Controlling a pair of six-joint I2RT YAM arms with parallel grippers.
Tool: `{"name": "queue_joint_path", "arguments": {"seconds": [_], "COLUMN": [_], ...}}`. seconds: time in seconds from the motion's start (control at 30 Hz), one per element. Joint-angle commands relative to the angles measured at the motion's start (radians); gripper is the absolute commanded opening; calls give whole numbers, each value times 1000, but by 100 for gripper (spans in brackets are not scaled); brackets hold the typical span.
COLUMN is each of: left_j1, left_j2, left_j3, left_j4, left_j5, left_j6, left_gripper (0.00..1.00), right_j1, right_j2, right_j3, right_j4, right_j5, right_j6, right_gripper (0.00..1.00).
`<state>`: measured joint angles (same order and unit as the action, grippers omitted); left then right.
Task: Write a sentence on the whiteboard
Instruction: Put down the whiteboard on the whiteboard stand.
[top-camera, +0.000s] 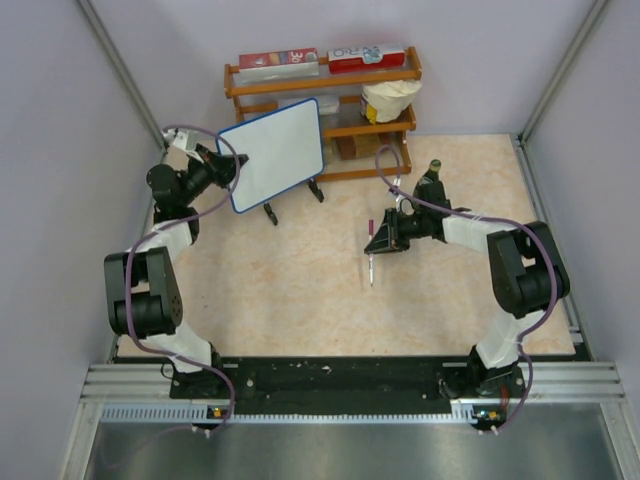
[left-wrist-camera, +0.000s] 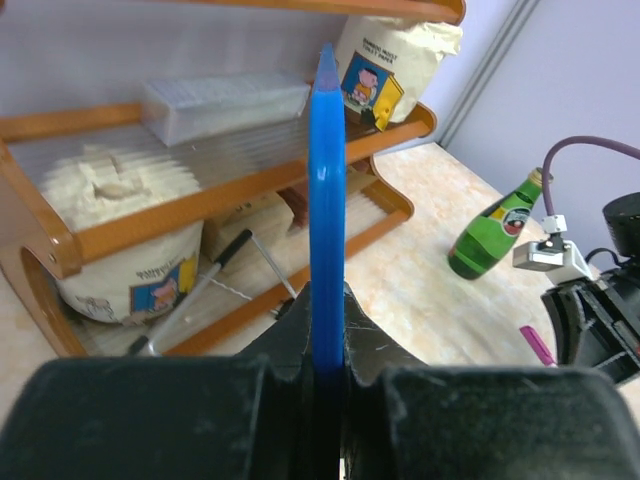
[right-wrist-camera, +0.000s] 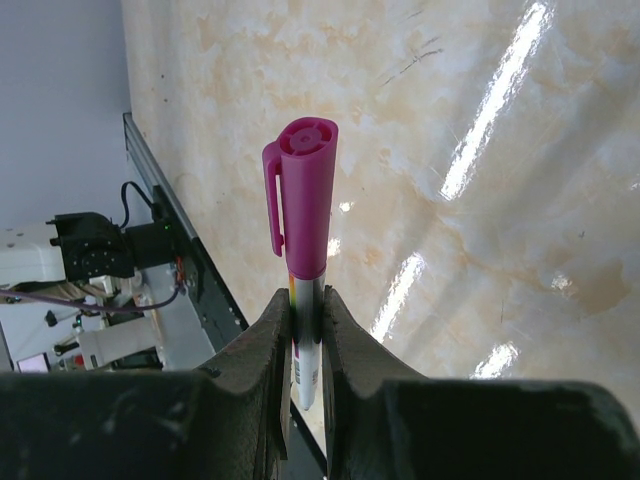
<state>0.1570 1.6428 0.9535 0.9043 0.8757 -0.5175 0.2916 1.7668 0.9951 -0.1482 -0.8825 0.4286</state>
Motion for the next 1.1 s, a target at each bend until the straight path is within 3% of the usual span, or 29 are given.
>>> {"name": "queue_joint_path", "arguments": {"seconds": [0.0,0.43,0.73,1.07], "left_j1": [-5,-10,-11,-13], "left_j2": [-51,29,-1,-67], "left_j3": [11,18,-18,-76], "left_j4": [148,56,-131,-195], "left_j5": [-66,-40,-73,-86], "left_j6": [63,171,307,312], "left_gripper": [0,0,0,0], "right_j1": [4,4,4,4], "right_j2": [2,22,31,17], "right_j3": [5,7,10,8], "right_j4": [44,45,55,61], "right_j5": [-21,-27,-33,-39], "right_j6": [-10,-10,-5,-1], "right_gripper": [0,0,0,0]}}
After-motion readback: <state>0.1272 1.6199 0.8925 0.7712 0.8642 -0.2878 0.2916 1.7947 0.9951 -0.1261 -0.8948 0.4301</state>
